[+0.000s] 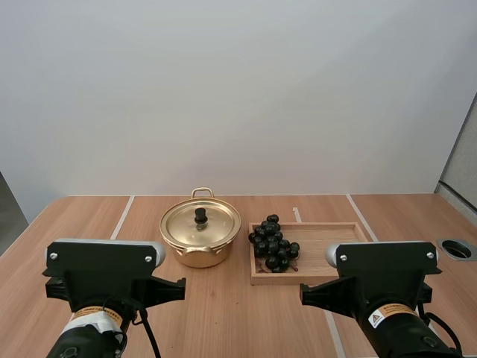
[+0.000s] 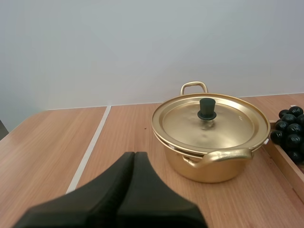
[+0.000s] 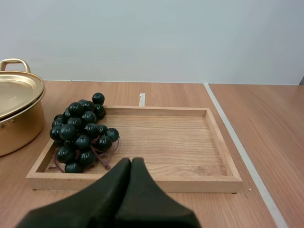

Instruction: Open the pot, put the grape inside, and close it

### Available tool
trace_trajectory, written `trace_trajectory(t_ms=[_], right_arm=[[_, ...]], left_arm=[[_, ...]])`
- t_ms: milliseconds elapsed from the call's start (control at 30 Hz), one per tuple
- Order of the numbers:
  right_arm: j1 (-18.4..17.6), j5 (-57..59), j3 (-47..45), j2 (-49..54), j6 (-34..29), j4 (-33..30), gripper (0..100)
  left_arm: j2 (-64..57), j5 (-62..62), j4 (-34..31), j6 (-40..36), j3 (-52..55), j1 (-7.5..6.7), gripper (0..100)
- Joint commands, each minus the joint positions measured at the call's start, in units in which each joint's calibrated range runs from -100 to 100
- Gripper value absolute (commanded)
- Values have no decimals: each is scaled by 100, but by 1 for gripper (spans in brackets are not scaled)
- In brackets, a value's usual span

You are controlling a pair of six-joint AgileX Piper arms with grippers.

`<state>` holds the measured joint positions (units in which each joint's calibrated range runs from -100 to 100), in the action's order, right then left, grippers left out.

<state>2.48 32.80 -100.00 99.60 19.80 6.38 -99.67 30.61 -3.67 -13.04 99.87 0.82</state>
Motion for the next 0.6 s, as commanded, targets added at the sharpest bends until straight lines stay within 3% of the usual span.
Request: trace_trajectory(t_ms=[0, 433, 567], right_arm=[[-9, -119, 0, 40, -22, -68, 0], [-9, -181, 0, 40, -22, -68, 0], [-9, -440, 71, 40, -22, -68, 0]], left_arm=[[-33, -119, 84, -28, 13, 8, 0], [-33, -135, 85, 0, 13, 8, 0], [-33, -902, 85, 257, 13, 8, 0]])
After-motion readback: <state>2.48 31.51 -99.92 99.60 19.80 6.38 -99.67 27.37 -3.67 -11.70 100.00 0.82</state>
